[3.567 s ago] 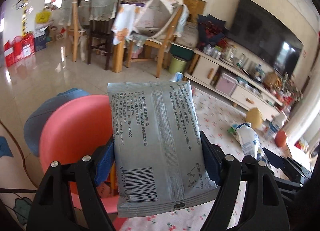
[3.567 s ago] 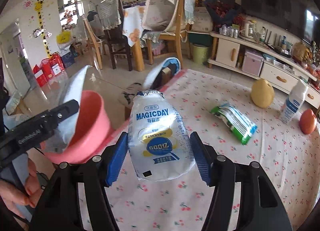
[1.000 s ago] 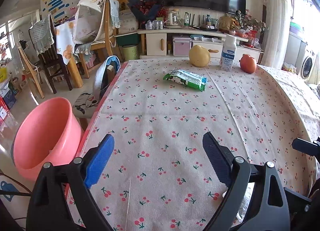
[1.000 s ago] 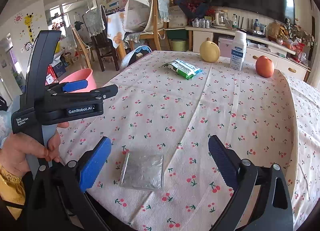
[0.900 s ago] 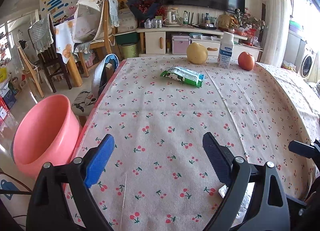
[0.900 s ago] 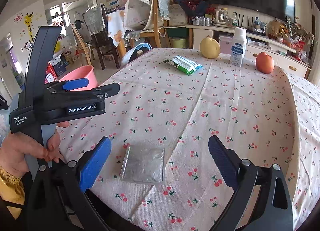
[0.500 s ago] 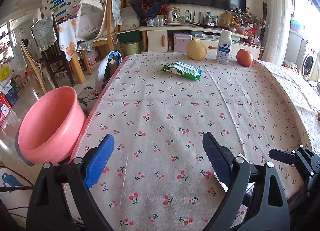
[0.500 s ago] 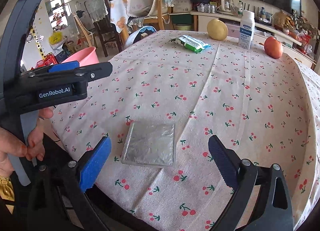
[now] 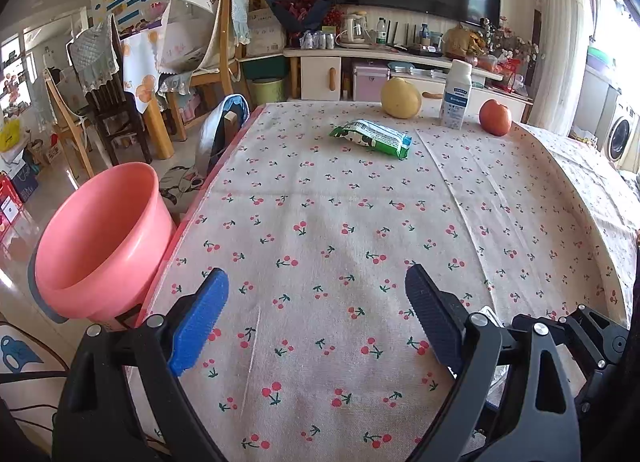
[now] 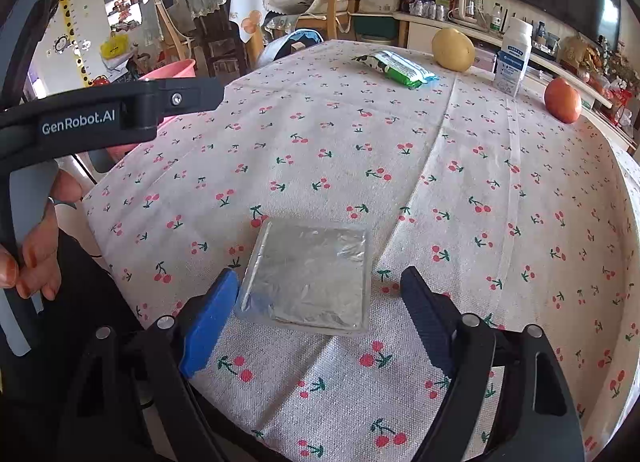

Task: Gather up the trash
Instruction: 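Close the right gripper on the silver foil packet and lift it, then grasp the green-and-white snack bag with the left gripper while the right gripper holds the foil packet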

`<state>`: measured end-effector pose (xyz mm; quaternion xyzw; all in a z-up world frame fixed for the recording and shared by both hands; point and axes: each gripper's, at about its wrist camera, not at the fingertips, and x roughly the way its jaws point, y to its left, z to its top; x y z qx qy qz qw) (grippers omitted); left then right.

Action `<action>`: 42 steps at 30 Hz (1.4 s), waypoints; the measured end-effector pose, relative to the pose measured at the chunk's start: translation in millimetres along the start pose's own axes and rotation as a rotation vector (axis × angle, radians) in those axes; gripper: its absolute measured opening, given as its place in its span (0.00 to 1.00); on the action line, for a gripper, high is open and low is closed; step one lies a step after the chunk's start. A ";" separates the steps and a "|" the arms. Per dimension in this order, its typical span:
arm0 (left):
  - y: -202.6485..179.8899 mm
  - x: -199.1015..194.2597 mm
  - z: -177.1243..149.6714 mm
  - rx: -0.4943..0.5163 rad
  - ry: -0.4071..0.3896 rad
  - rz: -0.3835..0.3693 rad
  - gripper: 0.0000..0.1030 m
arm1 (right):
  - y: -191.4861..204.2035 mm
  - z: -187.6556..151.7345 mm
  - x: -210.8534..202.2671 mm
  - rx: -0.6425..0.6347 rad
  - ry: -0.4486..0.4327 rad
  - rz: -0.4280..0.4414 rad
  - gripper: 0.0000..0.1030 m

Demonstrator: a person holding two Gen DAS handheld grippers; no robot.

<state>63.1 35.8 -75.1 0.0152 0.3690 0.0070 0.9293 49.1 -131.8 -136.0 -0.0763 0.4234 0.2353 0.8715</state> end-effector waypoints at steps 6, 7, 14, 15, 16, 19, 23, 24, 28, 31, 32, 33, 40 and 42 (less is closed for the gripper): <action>-0.3 4.2 0.2 -0.001 0.008 0.001 0.88 | 1.5 1.8 3.3 -0.018 -0.004 -0.014 0.80; -0.4 4.9 0.2 0.000 0.009 0.002 0.88 | 1.5 2.4 3.9 -0.021 -0.004 -0.019 0.79; -1.6 9.9 -0.4 0.004 0.023 0.006 0.88 | -4.0 7.7 5.5 -0.018 -0.002 -0.054 0.64; -2.1 10.5 -0.7 0.006 0.025 0.007 0.88 | -4.9 7.9 6.1 -0.017 -0.002 -0.056 0.64; -2.6 11.2 -1.2 0.007 0.026 0.008 0.88 | -6.2 8.5 6.4 -0.015 -0.001 -0.058 0.64; -2.9 13.0 -1.0 0.010 0.028 0.007 0.88 | -10.9 10.3 6.8 -0.005 0.001 -0.068 0.63; -4.7 14.0 -0.5 0.015 0.030 0.002 0.88 | -24.8 16.6 3.9 0.037 -0.008 -0.083 0.63; -5.4 14.6 -0.3 0.017 0.031 0.000 0.88 | -29.2 18.5 1.8 0.050 -0.014 -0.088 0.63; -6.4 19.4 2.8 0.014 0.039 -0.019 0.88 | -52.0 28.2 -9.2 0.101 -0.045 -0.115 0.63; -5.7 25.6 11.7 -0.016 0.045 -0.062 0.88 | -69.8 35.7 -16.0 0.131 -0.066 -0.135 0.63; -6.3 28.7 16.4 -0.022 0.043 -0.071 0.88 | -73.9 37.9 -18.1 0.135 -0.072 -0.141 0.63; -7.1 32.0 20.4 -0.027 0.045 -0.080 0.88 | -77.4 40.2 -19.9 0.135 -0.079 -0.148 0.63; -12.7 78.7 61.2 -0.194 0.117 -0.203 0.88 | -85.9 56.9 -23.1 0.131 -0.099 -0.120 0.63; -17.0 95.9 75.9 -0.269 0.126 -0.212 0.88 | -85.7 59.9 -23.6 0.129 -0.099 -0.105 0.63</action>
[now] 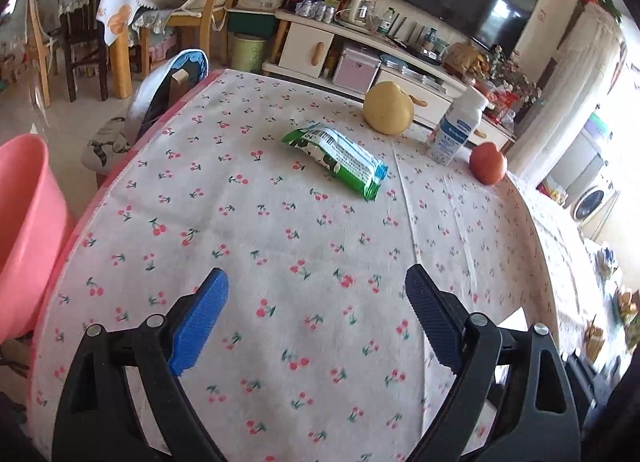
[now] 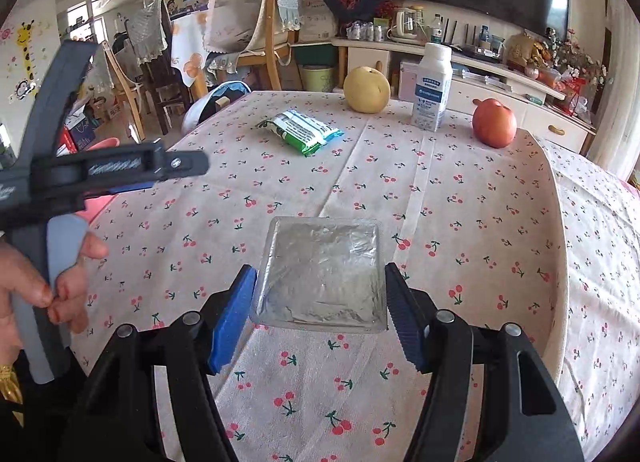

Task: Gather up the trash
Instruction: 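Grasp the green-and-white snack bag with the left gripper while the right gripper holds the foil packet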

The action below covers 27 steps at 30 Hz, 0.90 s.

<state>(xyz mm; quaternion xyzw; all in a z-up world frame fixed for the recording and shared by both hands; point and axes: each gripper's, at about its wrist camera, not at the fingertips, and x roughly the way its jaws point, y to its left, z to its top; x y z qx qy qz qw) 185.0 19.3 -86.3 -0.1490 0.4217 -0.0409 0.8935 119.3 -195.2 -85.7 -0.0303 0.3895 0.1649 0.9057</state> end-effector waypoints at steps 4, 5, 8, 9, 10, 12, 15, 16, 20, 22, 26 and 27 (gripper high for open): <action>-15.1 35.4 24.5 -0.113 0.019 -0.021 0.88 | 1.4 3.9 0.1 0.000 0.004 0.033 0.63; -19.7 43.6 30.2 -0.128 0.020 -0.014 0.88 | 1.1 4.7 -0.2 -0.004 0.005 0.038 0.63; -36.1 73.1 49.2 -0.155 0.024 0.033 0.88 | -1.0 5.2 -1.1 -0.004 0.007 0.059 0.63; -39.4 81.5 54.2 -0.162 0.029 0.051 0.88 | -2.8 5.0 -1.0 -0.001 0.009 0.067 0.63; -42.1 90.5 59.8 -0.171 0.034 0.077 0.88 | -4.5 4.9 -0.8 0.001 0.013 0.074 0.63; -45.7 106.5 70.8 -0.188 0.038 0.138 0.88 | -8.2 5.2 -1.6 0.006 0.015 0.085 0.63; -45.6 124.7 87.3 -0.222 0.035 0.203 0.88 | -13.0 5.2 -2.1 0.019 0.020 0.106 0.63; -44.9 129.5 91.5 -0.232 0.037 0.222 0.88 | -14.1 4.9 -2.3 0.023 0.022 0.112 0.63; -45.5 147.3 102.8 -0.238 0.054 0.310 0.88 | -19.9 3.3 0.7 0.044 0.039 0.131 0.63; -45.1 155.9 106.8 -0.227 0.070 0.346 0.88 | -22.7 3.1 1.3 0.055 0.045 0.138 0.63; -42.4 167.7 108.7 -0.205 0.085 0.383 0.88 | -25.6 2.3 -1.2 0.072 0.044 0.154 0.64; -43.4 169.4 108.8 -0.184 0.085 0.392 0.88 | -25.5 2.0 -1.6 0.072 0.045 0.153 0.64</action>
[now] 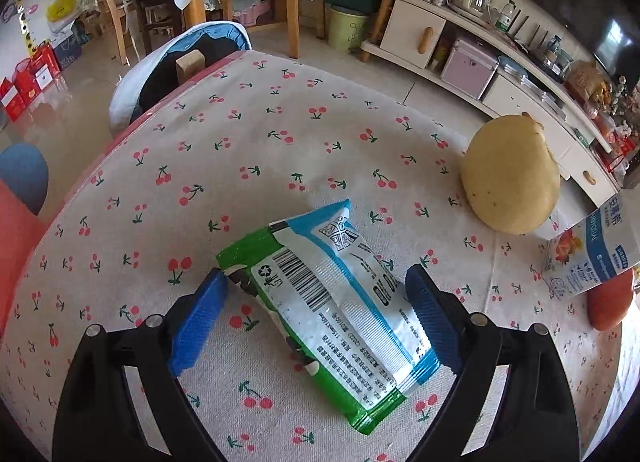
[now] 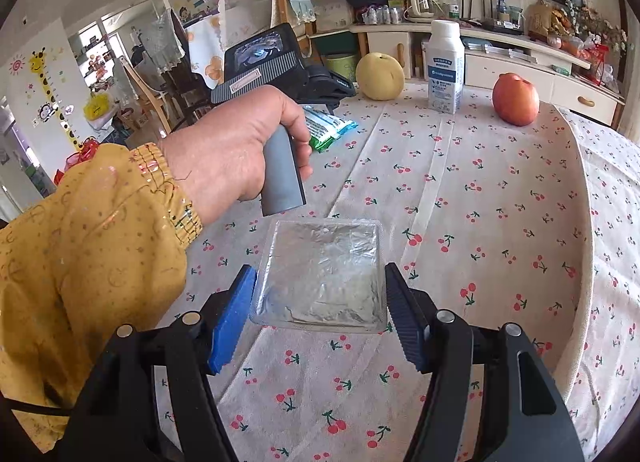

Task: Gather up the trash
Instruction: 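Grasp the green-and-white snack bag with the left gripper while the right gripper holds the foil packet, then carry the snack bag and foil packet to the pink bucket with both grippers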

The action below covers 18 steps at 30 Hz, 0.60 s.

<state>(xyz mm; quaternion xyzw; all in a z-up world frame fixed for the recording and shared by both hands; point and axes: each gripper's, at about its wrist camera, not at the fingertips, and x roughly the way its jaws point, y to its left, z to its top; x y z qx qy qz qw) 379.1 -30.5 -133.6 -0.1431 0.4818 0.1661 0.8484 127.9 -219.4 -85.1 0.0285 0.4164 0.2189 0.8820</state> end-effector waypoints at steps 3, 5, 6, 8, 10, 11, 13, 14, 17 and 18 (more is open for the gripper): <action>-2.0 -2.1 -4.1 0.042 -0.033 0.000 0.81 | 0.3 -0.3 -0.7 0.001 0.003 -0.002 0.64; -5.1 -6.0 -9.0 0.084 -0.067 0.004 0.57 | -0.3 -0.1 -0.2 0.005 0.006 -0.004 0.64; -5.2 -7.8 -11.0 0.100 -0.076 0.001 0.56 | -0.7 -0.2 0.5 0.006 0.007 -0.005 0.64; -4.9 -11.5 -14.0 0.118 -0.079 -0.024 0.47 | -1.3 -0.8 0.4 0.008 0.009 -0.010 0.64; -3.5 -15.6 -18.4 0.142 -0.076 -0.056 0.44 | -2.5 -0.5 -0.5 0.013 0.007 -0.015 0.64; -2.7 -18.0 -21.3 0.157 -0.077 -0.069 0.43 | -3.5 -0.3 -0.1 0.018 0.007 -0.015 0.64; -1.6 -22.5 -28.7 0.192 -0.081 -0.088 0.41 | -5.2 0.0 0.6 0.027 0.009 -0.014 0.64; -1.3 -25.0 -32.4 0.208 -0.085 -0.095 0.41 | -5.7 -0.2 1.0 0.031 0.010 -0.013 0.64; 6.4 -35.6 -46.0 0.243 -0.088 -0.134 0.38 | -5.5 -0.7 1.4 0.033 0.011 -0.015 0.64; 10.9 -38.8 -50.4 0.246 -0.085 -0.150 0.37 | -5.4 -0.9 1.1 0.034 0.010 -0.016 0.64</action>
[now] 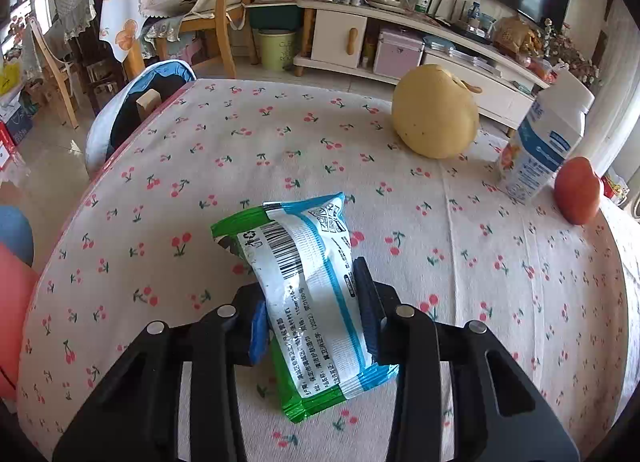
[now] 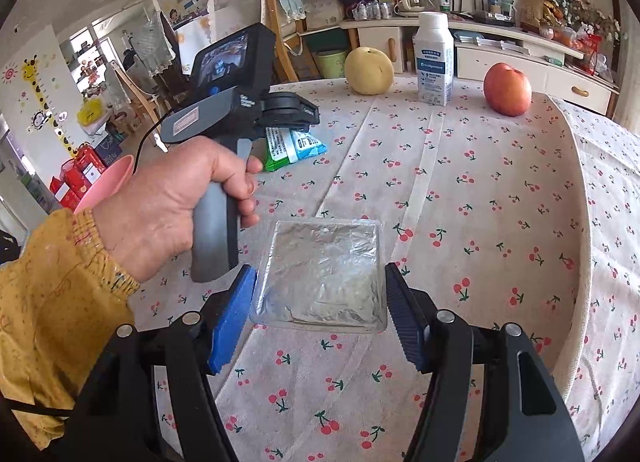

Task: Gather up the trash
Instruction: 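Carry the snack bag and foil packet to the pink bucket with both grippers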

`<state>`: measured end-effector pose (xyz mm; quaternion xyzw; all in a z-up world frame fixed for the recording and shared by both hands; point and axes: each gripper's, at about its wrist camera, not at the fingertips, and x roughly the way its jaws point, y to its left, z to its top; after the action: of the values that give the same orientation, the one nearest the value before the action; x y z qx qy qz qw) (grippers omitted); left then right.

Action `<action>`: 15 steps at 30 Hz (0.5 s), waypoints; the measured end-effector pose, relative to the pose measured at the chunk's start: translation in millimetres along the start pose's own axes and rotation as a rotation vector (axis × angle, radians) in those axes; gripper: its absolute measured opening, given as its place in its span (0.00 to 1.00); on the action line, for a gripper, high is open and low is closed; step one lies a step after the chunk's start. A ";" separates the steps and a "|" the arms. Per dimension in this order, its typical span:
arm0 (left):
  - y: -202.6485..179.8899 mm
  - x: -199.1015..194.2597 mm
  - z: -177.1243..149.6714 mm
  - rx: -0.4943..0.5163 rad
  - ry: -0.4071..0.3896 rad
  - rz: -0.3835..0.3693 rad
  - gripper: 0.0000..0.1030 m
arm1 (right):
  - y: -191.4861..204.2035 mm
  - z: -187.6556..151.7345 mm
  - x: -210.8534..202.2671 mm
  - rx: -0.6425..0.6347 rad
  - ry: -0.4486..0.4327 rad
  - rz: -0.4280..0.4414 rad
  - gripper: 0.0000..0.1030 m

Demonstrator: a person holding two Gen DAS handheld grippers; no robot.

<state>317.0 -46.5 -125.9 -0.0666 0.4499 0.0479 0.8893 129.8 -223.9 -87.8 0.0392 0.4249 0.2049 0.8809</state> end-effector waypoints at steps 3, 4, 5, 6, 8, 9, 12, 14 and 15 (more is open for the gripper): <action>11.2 -12.5 -15.4 0.005 -0.003 -0.022 0.37 | -2.3 -0.1 1.3 0.014 0.005 0.002 0.64; 15.6 -16.8 -20.2 0.008 -0.005 -0.026 0.37 | -3.7 -0.4 1.9 0.023 0.008 0.006 0.64; 20.2 -21.5 -25.7 0.012 -0.008 -0.025 0.36 | -5.1 -0.6 2.3 0.032 0.010 0.011 0.64; 24.5 -25.0 -30.3 0.018 -0.010 -0.021 0.36 | -6.0 -0.9 2.5 0.039 0.011 0.015 0.64; 32.1 -33.7 -39.7 0.030 -0.012 -0.014 0.36 | -7.3 -1.9 2.8 0.055 0.014 0.028 0.64; 37.2 -38.9 -45.1 0.032 -0.012 -0.012 0.36 | -7.3 -2.0 2.8 0.058 0.014 0.034 0.64; 50.6 -53.1 -59.5 0.045 -0.016 0.004 0.36 | -4.8 -2.9 3.3 0.058 0.014 0.041 0.64; 58.3 -62.8 -67.9 0.051 -0.021 0.012 0.35 | -2.8 -3.8 4.0 0.057 0.017 0.047 0.64; 63.0 -68.8 -73.2 0.053 -0.023 0.017 0.35 | -1.8 -4.4 4.1 0.059 0.018 0.053 0.63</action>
<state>209.1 2.0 -118.1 -0.0386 0.4413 0.0442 0.8954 129.3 -224.4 -94.0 0.0745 0.4372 0.2159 0.8699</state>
